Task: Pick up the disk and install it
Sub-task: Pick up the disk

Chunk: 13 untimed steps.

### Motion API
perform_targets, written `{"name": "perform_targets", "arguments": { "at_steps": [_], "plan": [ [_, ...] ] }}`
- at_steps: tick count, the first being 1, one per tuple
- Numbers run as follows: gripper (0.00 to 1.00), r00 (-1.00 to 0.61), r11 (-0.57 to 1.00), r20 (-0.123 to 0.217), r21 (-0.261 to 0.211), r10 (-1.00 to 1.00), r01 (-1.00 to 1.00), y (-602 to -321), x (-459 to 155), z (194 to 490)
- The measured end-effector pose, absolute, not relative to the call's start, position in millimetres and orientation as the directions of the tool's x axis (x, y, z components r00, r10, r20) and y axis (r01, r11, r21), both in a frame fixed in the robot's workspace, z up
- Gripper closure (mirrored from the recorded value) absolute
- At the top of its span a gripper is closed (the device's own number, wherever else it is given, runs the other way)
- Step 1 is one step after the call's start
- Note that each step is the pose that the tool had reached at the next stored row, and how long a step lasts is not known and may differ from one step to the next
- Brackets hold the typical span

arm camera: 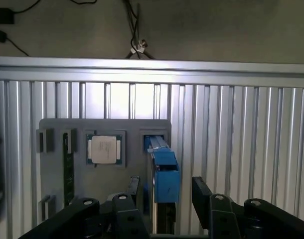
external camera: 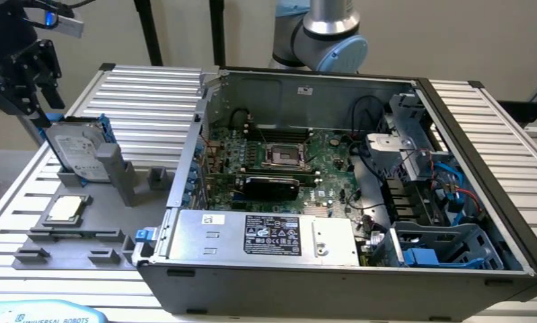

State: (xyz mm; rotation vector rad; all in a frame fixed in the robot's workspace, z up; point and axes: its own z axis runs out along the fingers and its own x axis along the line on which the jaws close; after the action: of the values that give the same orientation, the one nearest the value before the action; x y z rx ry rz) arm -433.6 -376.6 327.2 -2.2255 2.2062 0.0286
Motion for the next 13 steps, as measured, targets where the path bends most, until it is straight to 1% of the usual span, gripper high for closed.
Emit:
{"name": "perform_targets", "arguments": {
  "at_steps": [13],
  "plan": [
    [0.46,-0.006,0.006,-0.029,0.007,-1.0,-1.0,-376.8,-433.6,305.2]
  ]
}}
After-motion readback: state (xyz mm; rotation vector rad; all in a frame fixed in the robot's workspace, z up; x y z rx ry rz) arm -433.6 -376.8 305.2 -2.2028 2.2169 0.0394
